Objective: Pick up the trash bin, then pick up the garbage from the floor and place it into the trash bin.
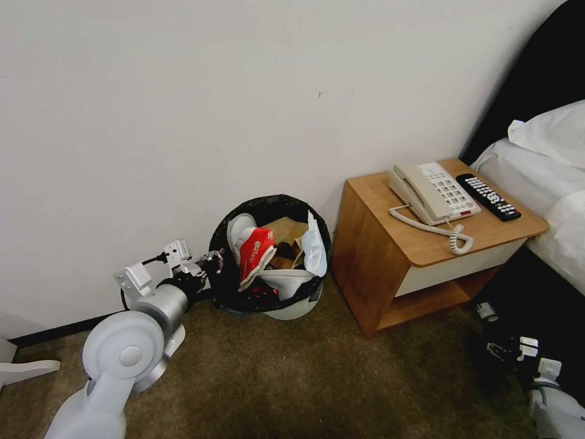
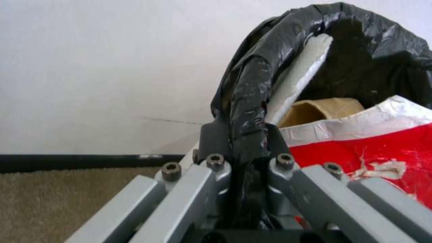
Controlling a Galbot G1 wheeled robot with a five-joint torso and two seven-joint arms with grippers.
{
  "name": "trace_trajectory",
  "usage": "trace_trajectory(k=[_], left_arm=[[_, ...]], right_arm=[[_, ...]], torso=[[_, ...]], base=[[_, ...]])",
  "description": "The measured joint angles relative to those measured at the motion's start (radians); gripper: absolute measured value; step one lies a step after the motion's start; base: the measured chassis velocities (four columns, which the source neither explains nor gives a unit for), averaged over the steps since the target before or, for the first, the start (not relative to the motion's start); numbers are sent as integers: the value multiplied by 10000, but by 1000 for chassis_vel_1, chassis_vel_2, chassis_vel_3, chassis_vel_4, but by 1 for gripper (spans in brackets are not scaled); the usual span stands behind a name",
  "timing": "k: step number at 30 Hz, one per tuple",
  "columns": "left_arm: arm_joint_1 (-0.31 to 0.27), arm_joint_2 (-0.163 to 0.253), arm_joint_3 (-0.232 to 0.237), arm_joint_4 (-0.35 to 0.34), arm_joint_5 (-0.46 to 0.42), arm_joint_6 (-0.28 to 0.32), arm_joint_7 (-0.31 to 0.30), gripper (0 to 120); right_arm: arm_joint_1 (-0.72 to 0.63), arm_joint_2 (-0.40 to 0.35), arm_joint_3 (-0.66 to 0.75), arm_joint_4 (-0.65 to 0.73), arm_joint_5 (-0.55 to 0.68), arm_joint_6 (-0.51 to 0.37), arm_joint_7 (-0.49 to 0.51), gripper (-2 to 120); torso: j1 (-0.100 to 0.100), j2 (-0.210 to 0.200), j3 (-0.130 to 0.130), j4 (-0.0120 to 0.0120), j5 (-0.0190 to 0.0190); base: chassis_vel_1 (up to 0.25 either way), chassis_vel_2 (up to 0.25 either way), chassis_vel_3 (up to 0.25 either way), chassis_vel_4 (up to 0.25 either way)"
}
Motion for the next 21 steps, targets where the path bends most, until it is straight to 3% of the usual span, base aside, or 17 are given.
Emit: trace_trajectory(k=[21], left_arm=[[267,18,-52,-244,130,-50,5,4]], right_arm=[[326,-136,3,-423,-122,2,-1,100]], torso=[[0,1,0,0,0]], base=[[0,0,0,0]])
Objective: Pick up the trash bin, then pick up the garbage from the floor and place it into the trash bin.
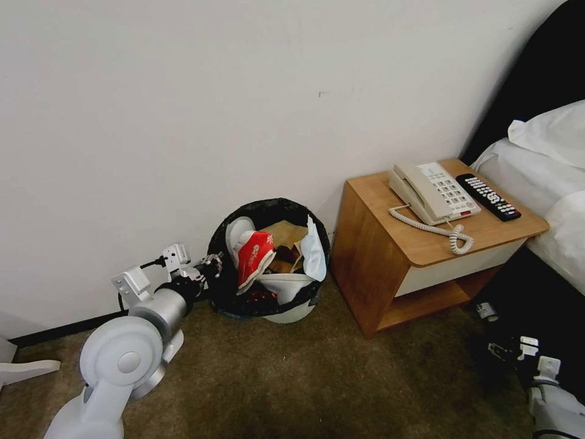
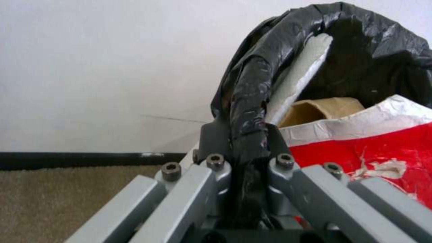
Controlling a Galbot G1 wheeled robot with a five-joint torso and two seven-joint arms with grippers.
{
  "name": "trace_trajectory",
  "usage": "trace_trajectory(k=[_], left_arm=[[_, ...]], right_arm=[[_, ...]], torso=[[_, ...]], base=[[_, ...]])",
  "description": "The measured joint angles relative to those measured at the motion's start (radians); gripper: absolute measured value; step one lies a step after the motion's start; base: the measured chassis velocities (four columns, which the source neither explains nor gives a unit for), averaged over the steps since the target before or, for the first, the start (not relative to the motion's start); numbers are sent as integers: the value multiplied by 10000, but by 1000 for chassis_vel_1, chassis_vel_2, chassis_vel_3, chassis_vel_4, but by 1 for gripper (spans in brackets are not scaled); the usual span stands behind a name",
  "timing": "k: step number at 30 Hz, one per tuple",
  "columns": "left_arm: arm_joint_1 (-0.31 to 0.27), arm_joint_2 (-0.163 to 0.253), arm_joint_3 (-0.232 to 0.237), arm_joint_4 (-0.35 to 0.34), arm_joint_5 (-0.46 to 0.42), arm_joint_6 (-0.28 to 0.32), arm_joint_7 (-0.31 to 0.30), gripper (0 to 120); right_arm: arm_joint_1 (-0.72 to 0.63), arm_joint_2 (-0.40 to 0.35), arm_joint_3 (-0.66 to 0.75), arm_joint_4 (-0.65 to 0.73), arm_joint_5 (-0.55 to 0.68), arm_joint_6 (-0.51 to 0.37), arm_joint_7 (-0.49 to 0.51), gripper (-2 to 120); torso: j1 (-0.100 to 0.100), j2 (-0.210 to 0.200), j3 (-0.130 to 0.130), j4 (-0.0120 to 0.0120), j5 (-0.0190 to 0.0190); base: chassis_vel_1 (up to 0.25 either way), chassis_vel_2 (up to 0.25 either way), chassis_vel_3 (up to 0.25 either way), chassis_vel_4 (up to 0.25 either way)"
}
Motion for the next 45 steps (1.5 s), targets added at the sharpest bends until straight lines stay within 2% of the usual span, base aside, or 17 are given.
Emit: trace_trajectory(k=[23,45], left_arm=[[-137,6,-11,163,-4,-20,-23,4],[-299,-11,80,367,-32,-32,48,4]], right_arm=[[635,162,-151,-270,-229,-225,16,100],[1090,198,-212,-807,-715,-819,594,100]], torso=[[0,0,0,0,0],[0,0,0,-1,0]], base=[[0,0,0,0],[0,0,0,0]])
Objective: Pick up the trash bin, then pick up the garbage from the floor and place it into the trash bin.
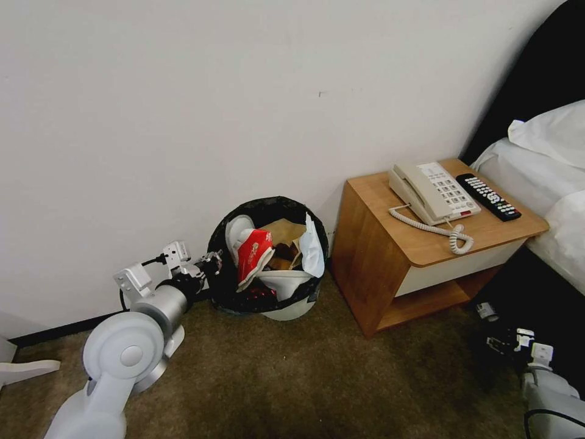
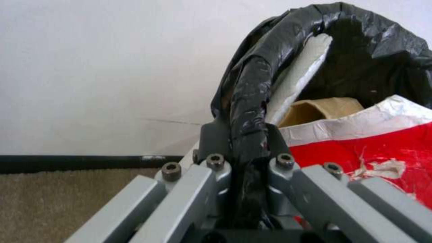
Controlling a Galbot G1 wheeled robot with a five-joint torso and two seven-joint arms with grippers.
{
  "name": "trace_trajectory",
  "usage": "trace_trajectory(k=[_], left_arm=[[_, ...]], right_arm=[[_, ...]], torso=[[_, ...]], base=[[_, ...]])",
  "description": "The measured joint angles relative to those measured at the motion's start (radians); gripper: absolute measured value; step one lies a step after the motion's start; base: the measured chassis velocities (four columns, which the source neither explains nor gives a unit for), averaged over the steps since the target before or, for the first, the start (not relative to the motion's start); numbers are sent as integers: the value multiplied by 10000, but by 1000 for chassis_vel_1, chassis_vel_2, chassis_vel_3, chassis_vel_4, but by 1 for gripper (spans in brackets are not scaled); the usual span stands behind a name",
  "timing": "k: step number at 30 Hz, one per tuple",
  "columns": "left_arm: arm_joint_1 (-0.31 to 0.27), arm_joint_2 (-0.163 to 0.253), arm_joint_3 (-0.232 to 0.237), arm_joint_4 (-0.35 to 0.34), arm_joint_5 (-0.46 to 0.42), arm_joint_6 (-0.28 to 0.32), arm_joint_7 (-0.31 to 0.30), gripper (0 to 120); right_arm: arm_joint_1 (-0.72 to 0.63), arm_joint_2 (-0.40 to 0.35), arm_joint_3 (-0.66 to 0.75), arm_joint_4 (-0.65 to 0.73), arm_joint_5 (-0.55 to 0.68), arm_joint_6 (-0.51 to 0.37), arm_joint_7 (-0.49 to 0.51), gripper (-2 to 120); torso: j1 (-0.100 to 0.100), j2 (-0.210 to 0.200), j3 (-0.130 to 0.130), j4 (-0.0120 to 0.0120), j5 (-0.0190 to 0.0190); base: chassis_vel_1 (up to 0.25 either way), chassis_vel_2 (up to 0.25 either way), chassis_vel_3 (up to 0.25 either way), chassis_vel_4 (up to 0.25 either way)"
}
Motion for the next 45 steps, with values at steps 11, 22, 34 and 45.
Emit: trace_trajectory(k=[11,22,34,45], left_arm=[[33,-17,4,-1,32,-22,0,4],[64,-34,38,-22,68,-55,4,4],[52,-30,42,-31,109,-78,22,4],[101,-48,77,5,184,-98,81,4]], right_arm=[[206,95,-123,-17,-171,-148,68,100],[229,126,-143,-121,-536,-438,390,100],[392,163,-142,-160,-805,-491,449,100],[416,222,-87,-155,-1205,-739,582,96]], torso=[[0,0,0,1,0],[0,0,0,1,1],[-1,0,-1,1,0],[-1,0,-1,1,0]], base=[[0,0,0,0],[0,0,0,0],[0,0,0,0],[0,0,0,0]])
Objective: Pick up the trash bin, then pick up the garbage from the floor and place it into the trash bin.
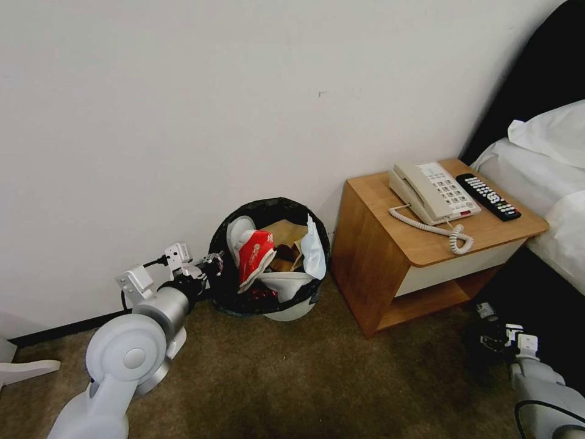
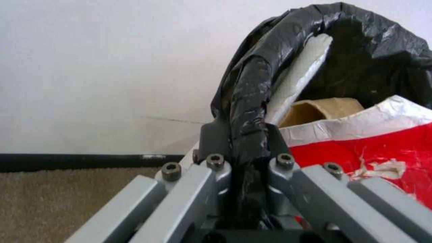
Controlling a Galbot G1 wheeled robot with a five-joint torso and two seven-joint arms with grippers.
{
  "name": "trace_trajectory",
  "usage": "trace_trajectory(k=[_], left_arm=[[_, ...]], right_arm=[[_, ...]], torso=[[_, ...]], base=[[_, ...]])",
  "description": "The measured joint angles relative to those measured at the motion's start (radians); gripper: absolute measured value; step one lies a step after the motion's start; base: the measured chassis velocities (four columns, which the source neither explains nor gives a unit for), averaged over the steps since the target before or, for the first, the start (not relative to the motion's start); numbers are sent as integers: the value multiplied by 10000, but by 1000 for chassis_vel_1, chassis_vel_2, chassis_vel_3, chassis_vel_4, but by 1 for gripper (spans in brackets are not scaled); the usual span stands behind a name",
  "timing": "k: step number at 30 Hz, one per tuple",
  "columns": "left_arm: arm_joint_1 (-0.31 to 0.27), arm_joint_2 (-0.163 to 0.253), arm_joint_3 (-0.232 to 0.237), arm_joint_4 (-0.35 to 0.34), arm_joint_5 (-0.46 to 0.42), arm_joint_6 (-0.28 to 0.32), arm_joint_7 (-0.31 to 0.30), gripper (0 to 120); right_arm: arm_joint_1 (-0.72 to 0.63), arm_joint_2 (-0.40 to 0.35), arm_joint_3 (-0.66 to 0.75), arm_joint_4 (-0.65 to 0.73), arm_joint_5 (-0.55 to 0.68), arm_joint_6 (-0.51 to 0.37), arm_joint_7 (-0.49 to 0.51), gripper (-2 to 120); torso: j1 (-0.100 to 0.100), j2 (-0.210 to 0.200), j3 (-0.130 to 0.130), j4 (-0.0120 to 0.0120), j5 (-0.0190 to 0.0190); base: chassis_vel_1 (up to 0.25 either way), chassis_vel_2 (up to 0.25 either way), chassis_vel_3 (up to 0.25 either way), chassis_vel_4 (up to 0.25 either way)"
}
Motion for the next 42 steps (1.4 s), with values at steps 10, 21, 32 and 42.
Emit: trace_trajectory(k=[10,21,32,42], left_arm=[[-88,-16,119,70,20,-17,2,4],[-132,-25,164,156,51,-33,28,4],[-120,-52,219,163,113,-69,50,4],[-188,-81,278,159,150,-83,-6,4]], right_arm=[[-165,-26,18,49,50,56,-333,61],[-137,-32,14,62,74,146,-504,45],[-135,-17,6,81,74,190,-581,45],[-1067,-326,48,836,213,207,-638,45]], torso=[[0,0,0,2,0],[0,0,2,-1,0],[0,0,2,-1,0],[0,0,1,-1,0]], base=[[0,0,0,0],[0,0,0,0],[0,0,0,0],[0,0,0,0]])
